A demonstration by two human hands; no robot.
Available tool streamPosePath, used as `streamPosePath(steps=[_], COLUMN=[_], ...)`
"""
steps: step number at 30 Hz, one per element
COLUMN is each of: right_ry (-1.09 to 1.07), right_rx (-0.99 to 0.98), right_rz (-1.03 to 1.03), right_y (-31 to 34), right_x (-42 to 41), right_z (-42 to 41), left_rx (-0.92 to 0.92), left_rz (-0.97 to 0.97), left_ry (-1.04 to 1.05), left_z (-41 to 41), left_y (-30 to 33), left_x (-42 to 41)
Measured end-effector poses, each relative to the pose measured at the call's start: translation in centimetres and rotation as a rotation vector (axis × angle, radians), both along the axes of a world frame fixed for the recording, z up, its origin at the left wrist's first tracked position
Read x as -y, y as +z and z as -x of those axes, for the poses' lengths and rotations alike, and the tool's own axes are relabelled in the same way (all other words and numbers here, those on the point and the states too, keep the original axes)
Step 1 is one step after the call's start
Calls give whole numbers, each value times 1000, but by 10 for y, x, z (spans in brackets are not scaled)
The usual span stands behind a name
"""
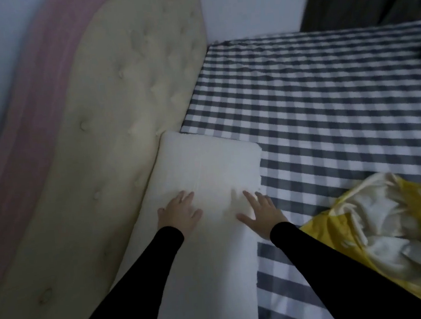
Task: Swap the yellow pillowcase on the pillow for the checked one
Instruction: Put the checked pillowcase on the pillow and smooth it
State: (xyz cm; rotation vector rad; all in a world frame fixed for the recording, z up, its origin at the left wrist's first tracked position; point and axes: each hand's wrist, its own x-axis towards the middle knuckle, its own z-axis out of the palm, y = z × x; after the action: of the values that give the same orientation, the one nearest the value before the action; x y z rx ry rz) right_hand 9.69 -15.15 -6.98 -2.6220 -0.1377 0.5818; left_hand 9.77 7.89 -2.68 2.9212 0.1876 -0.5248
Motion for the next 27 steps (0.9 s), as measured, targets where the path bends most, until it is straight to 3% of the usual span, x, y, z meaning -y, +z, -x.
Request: streamPosePath(steps=[5,14,27], right_ry=[-186,-434,-833], right_rx=[-40,-16,-94], right_rz=[13,24,-136], right_y=[11,31,18], right_x=[90,277,549], right_z=[51,173,304], left_rx=[88,-24,-145], left_rz=[169,391,482], left_ry=[-102,-363,-525], left_z=[12,66,149], left_y=[26,39,3], left_x=[73,276,562])
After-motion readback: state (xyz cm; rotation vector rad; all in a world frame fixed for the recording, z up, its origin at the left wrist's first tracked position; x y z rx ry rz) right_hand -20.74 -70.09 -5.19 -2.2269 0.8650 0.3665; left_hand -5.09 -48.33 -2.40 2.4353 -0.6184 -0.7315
